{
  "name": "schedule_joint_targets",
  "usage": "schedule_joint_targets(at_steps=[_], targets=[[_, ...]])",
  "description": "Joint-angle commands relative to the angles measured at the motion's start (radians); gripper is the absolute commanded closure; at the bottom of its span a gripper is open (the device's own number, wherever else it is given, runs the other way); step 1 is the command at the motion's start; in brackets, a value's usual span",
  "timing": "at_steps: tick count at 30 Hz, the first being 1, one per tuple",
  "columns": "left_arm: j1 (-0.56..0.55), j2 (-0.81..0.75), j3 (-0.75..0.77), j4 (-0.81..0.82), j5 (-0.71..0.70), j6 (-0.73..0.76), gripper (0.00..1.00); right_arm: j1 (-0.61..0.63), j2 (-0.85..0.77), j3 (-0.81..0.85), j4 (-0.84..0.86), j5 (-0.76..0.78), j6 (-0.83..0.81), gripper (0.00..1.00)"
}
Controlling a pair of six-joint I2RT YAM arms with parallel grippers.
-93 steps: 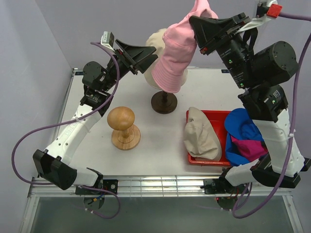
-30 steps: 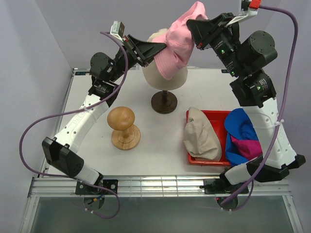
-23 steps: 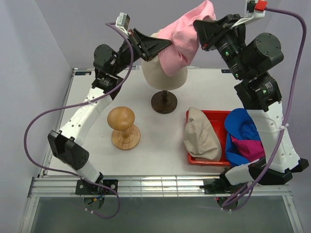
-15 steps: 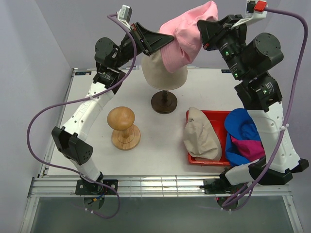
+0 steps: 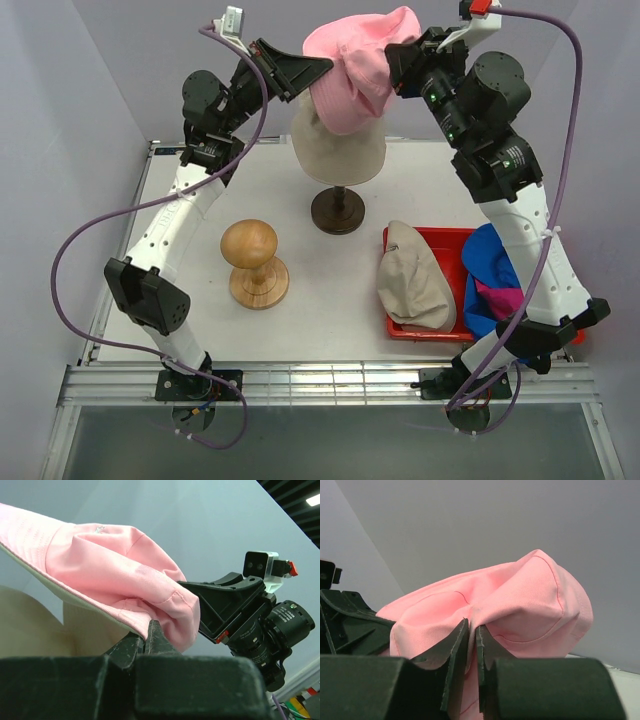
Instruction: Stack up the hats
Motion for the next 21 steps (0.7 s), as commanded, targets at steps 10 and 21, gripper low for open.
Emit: schedule_joint_targets(at_steps=[10, 21], targets=[[0.098, -0.023, -0.160, 0.166, -0.004, 0.019, 1.00, -0.001, 0.017, -0.022, 0.093, 0.021, -0.012, 0.59], [0.157, -0.076, -0.407, 0.381, 0.010, -0.043, 1.00, -0.004, -0.006, -0.094, 0.087, 0.025, -0.009, 0.48]])
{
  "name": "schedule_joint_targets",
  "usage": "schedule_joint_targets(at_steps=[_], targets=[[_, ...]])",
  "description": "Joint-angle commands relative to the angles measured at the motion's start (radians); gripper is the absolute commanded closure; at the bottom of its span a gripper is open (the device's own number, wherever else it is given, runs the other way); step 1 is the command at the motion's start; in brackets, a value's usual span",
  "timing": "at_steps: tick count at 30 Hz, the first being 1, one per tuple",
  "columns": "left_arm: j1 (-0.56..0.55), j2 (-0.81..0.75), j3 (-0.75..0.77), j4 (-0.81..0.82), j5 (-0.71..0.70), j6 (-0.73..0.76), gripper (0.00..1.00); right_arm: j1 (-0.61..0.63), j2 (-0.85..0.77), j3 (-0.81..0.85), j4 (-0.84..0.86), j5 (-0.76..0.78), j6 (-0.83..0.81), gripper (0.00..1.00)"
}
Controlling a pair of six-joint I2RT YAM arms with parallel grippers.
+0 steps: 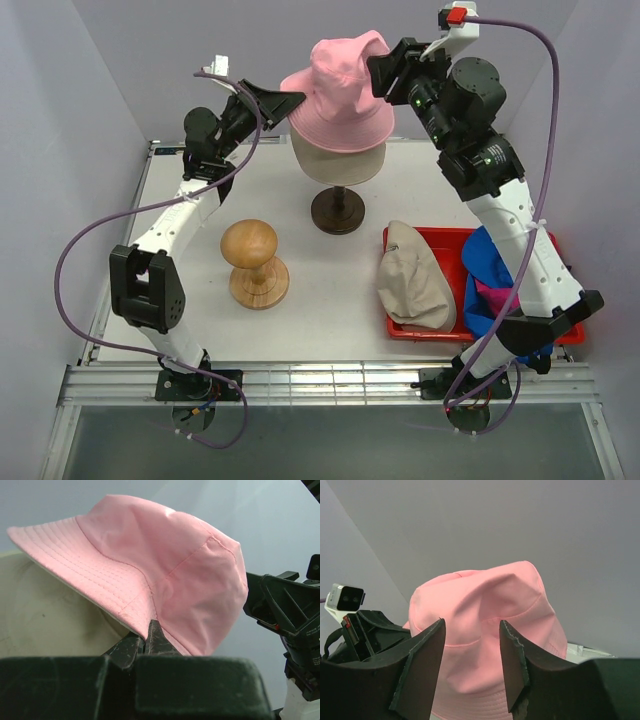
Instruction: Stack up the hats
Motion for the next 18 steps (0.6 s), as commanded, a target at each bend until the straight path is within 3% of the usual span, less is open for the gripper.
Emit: schedule_joint_targets(at_steps=[1, 10, 14, 18], targets=[[0.018, -0.082, -0.056, 0.103, 0.005, -0.021, 1.00, -0.010, -0.033, -0.036, 0.038, 0.004, 0.006, 0.47], [0.024, -0.119, -0.174, 0.128, 0.000, -0.009, 1.00, -0.128, -0.097, -0.194, -0.011, -0.158, 0.115, 0.36], [0.022, -0.131, -0.214, 0.128, -0.001, -0.007, 1.00, -0.254, -0.097, -0.250, -0.004, -0.415, 0.231, 0.32], [0.024, -0.133, -0.235, 0.125, 0.003, -0.002, 1.00, -0.340, -0.085, -0.296, 0.047, -0.572, 0.333, 0.26]])
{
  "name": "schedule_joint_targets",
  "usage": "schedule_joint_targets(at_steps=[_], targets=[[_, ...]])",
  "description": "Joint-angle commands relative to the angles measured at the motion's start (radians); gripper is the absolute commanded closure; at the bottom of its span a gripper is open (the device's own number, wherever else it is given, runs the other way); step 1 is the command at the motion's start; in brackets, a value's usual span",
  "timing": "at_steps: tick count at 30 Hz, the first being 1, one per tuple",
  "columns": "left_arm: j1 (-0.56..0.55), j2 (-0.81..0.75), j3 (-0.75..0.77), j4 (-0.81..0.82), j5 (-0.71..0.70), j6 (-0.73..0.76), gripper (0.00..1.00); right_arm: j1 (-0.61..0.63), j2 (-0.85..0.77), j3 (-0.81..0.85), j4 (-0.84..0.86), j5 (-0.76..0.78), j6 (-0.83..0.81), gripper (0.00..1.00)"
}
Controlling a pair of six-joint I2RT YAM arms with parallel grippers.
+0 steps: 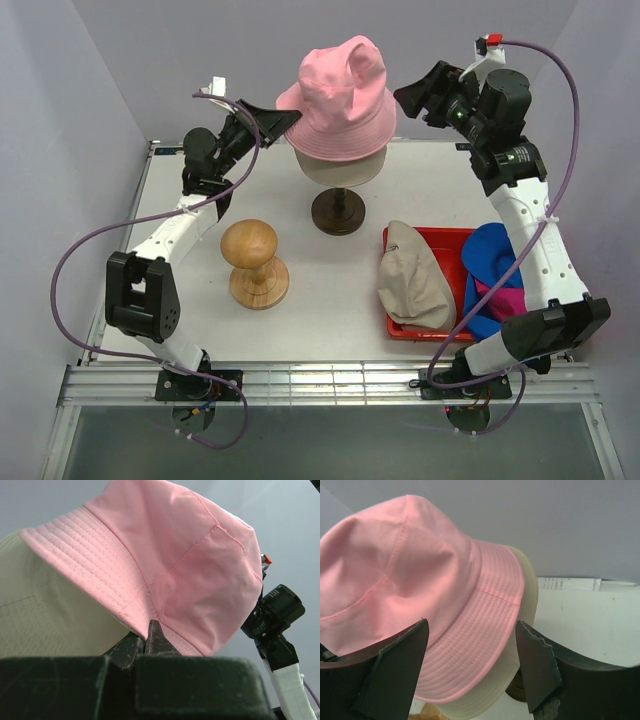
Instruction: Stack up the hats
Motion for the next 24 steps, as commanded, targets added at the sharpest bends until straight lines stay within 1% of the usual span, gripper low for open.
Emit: schedule_joint_targets(at_steps=[1, 3, 6, 7, 8, 10, 11, 13, 14, 16, 17, 18, 20, 24], targets=[[0.010, -0.065, -0.026, 0.001, 0.008, 0.022, 0.99, -0.069, -0.012, -0.032, 0.086, -0.223, 0.157, 0.24], [0.011, -0.071, -0.041, -0.011, 0.004, 0.030, 0.96, -0.097, -0.004, -0.061, 0.134, -0.306, 0.205, 0.21], [0.013, -0.076, -0.047, -0.015, 0.002, 0.033, 0.86, -0.149, -0.004, -0.154, 0.234, -0.398, 0.323, 0.20], [0.013, -0.076, -0.046, -0.017, 0.002, 0.033, 0.84, -0.166, -0.001, -0.176, 0.313, -0.416, 0.355, 0.20], [0.013, -0.074, -0.046, -0.022, 0.001, 0.036, 0.79, -0.173, 0.002, -0.206, 0.339, -0.446, 0.409, 0.20], [0.013, -0.077, -0.044, -0.028, -0.004, 0.037, 0.73, -0.186, 0.021, -0.217, 0.382, -0.467, 0.446, 0.20], [0.013, -0.079, -0.043, -0.032, -0.007, 0.037, 0.67, -0.187, 0.028, -0.222, 0.389, -0.475, 0.469, 0.20], [0.013, -0.082, -0.041, -0.038, -0.009, 0.042, 0.62, -0.190, 0.042, -0.234, 0.422, -0.481, 0.491, 0.20], [0.014, -0.086, -0.041, -0.043, -0.013, 0.045, 0.58, -0.192, 0.045, -0.242, 0.439, -0.486, 0.504, 0.20], [0.013, -0.091, -0.040, -0.054, -0.021, 0.060, 0.56, -0.195, 0.056, -0.273, 0.484, -0.493, 0.560, 0.20], [0.014, -0.092, -0.041, -0.064, -0.026, 0.063, 0.55, -0.195, 0.061, -0.285, 0.533, -0.501, 0.580, 0.19], [0.014, -0.095, -0.043, -0.068, -0.030, 0.067, 0.52, -0.195, 0.065, -0.294, 0.551, -0.504, 0.616, 0.19], [0.019, -0.096, -0.043, -0.069, -0.035, 0.067, 0.52, -0.195, 0.083, -0.312, 0.593, -0.515, 0.647, 0.19], [0.025, -0.099, -0.043, -0.071, -0.041, 0.068, 0.47, -0.197, 0.099, -0.343, 0.631, -0.513, 0.690, 0.19]])
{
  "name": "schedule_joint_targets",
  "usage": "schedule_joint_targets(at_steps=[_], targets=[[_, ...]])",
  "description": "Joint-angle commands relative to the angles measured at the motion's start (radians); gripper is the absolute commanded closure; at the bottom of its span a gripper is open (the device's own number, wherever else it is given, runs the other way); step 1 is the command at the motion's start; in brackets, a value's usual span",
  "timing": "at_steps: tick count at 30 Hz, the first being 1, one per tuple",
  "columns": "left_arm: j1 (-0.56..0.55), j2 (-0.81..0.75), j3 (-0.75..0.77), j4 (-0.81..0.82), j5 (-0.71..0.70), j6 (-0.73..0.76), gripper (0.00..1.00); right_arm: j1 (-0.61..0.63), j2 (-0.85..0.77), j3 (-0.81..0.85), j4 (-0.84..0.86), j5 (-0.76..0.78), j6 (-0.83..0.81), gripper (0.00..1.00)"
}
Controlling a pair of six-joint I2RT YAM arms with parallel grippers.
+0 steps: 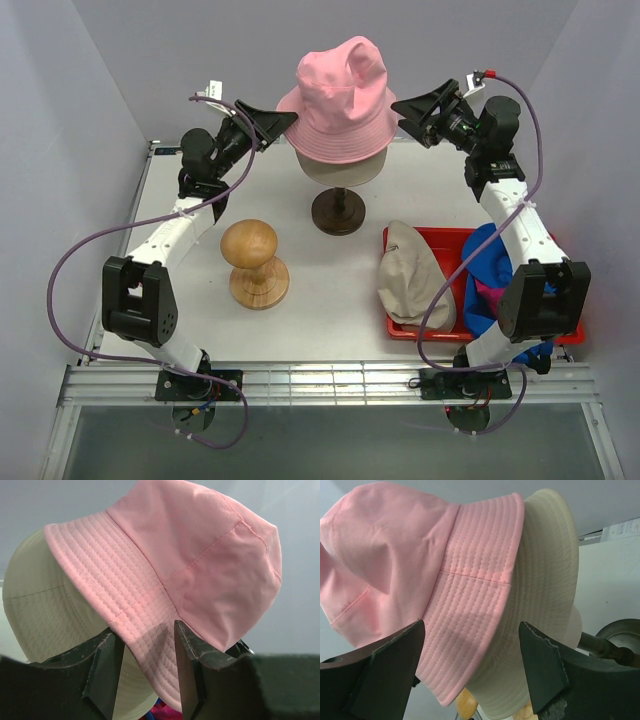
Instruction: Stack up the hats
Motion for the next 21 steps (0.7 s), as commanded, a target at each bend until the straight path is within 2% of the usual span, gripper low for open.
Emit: schedule_joint_targets(at_steps=[1, 8, 15, 21], targets=[[0.013, -0.066, -0.005, -0.003, -0.014, 0.024, 0.46, -0.003, 0.006, -0.020, 0.133, -0.023, 0.079, 0.19], [0.015, -0.060, 0.001, -0.007, -0.028, 0.024, 0.39, -0.003, 0.023, -0.056, 0.207, -0.021, 0.143, 0.22], [0.025, -0.053, 0.010, -0.009, -0.038, 0.021, 0.37, -0.003, 0.041, -0.062, 0.240, -0.021, 0.179, 0.36], [0.035, -0.050, 0.007, -0.015, -0.055, 0.020, 0.37, -0.003, 0.055, -0.070, 0.279, -0.027, 0.211, 0.41]])
